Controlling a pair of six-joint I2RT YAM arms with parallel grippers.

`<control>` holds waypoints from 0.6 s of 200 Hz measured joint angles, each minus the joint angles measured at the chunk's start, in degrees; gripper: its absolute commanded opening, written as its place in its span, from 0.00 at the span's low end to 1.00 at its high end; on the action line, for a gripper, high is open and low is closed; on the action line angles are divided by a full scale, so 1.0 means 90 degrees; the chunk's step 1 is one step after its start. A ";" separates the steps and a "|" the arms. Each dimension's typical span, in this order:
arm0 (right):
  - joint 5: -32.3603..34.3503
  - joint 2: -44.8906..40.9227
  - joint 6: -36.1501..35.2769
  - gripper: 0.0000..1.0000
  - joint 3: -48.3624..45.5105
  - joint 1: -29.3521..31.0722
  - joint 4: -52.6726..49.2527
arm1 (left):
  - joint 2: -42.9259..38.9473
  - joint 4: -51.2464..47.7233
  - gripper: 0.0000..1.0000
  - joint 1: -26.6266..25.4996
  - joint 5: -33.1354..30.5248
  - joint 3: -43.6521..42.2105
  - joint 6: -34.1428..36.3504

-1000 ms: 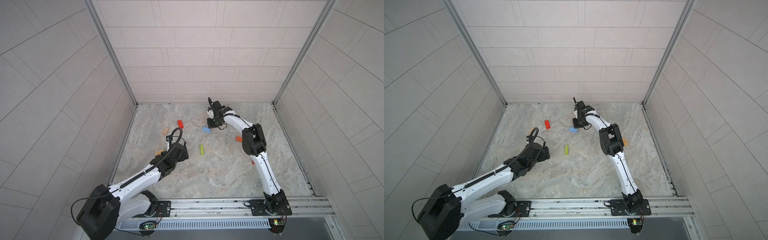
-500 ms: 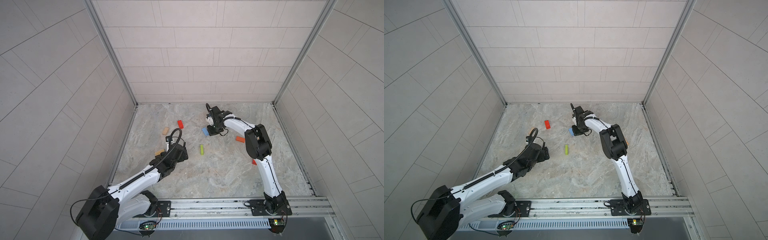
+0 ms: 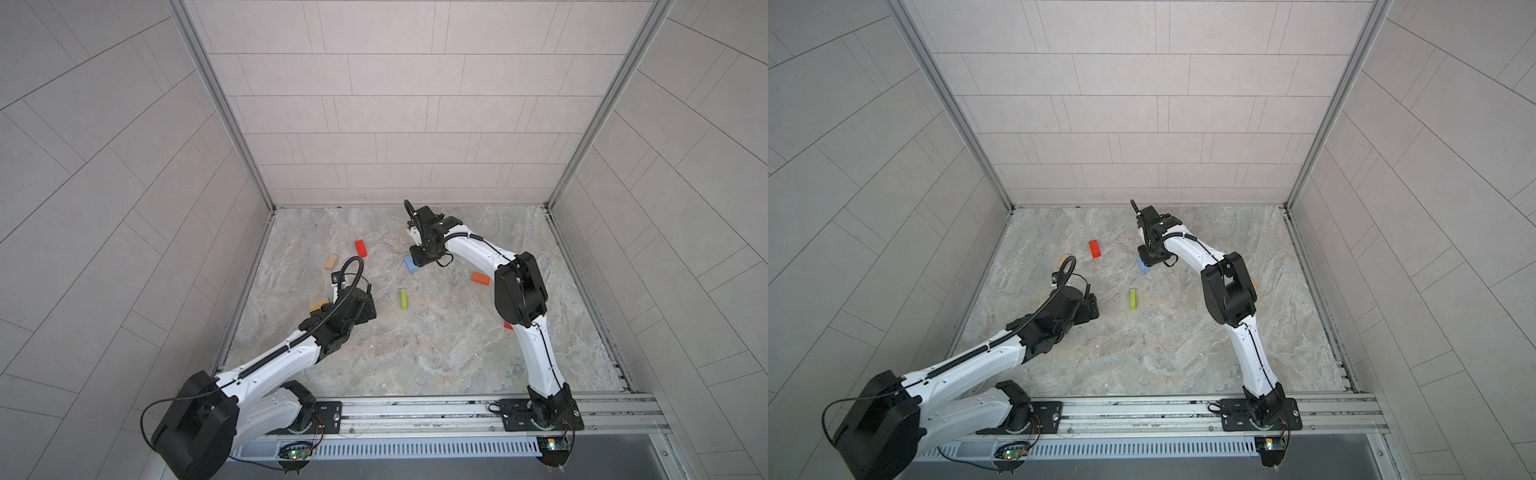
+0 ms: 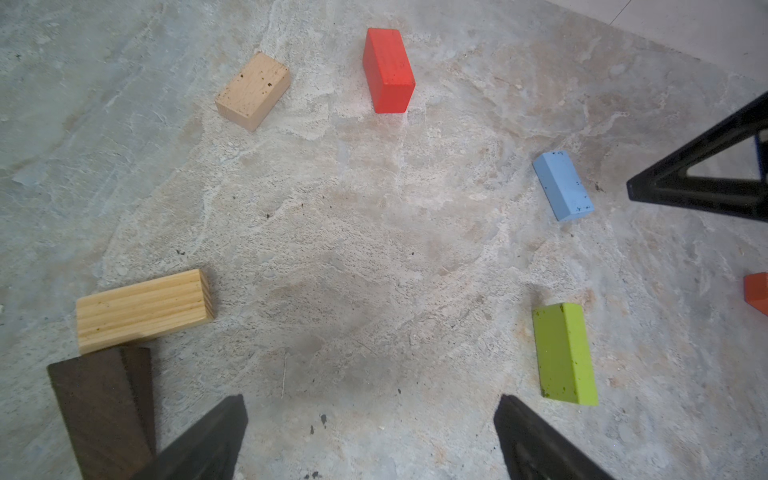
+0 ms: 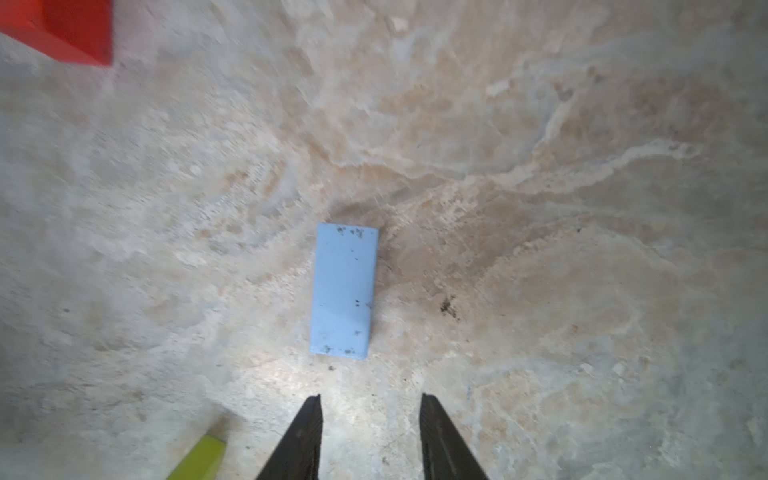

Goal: Build the wood block tower
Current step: 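Lower the right gripper and close it on the blue block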

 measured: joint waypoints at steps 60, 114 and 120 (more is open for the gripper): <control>0.0957 0.0801 -0.0270 0.59 0.1819 0.0753 -0.0848 | 0.0000 0.0002 1.00 0.0000 0.0000 -0.0002 0.0000; 0.1685 0.1353 -0.0413 0.62 0.1984 0.0809 -0.1183 | 0.0000 0.0010 1.00 0.0000 0.0007 -0.0007 0.0000; 0.1727 0.1365 -0.0423 0.62 0.1984 0.0816 -0.1190 | 0.0000 0.0010 1.00 0.0000 0.0010 -0.0012 0.0000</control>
